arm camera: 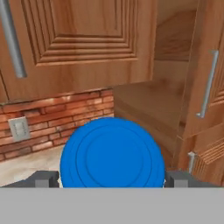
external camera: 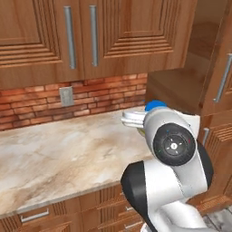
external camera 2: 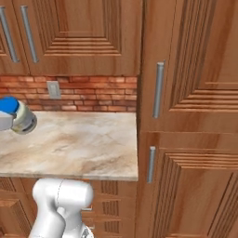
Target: Place the mayonnaise and mayonnaise from the counter to the top shelf of the fridge. If the existing items in the fridge are on the top shelf, move them to other shelves.
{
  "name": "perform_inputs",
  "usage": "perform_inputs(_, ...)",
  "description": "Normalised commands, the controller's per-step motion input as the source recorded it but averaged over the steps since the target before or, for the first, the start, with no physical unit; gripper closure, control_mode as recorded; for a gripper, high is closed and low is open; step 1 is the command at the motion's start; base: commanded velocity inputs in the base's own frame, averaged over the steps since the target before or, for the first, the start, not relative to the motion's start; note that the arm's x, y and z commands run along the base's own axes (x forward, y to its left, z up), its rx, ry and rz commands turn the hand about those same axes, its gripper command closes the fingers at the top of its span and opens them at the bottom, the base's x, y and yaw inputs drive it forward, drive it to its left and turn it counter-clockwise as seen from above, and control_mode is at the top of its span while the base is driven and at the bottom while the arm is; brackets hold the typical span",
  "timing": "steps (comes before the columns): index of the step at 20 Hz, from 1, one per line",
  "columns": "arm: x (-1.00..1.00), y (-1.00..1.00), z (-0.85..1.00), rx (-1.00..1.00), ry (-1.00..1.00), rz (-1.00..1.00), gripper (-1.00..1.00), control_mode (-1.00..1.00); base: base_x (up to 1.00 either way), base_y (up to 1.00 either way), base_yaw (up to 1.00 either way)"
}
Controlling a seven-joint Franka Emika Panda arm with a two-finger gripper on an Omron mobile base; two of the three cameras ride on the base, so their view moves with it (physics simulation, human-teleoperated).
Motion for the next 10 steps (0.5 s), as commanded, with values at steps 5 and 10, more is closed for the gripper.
perform_inputs(5, 0.0, 0.0, 0.0, 0.0, 0.0, 0.0, 1.0, 1.0, -0.77, -0.34, -0.59)
perform_inputs(10, 0.0, 0.0, 0.0, 0.0, 0.0, 0.0, 1.0, 1.0, -0.59, -0.28, -0.68)
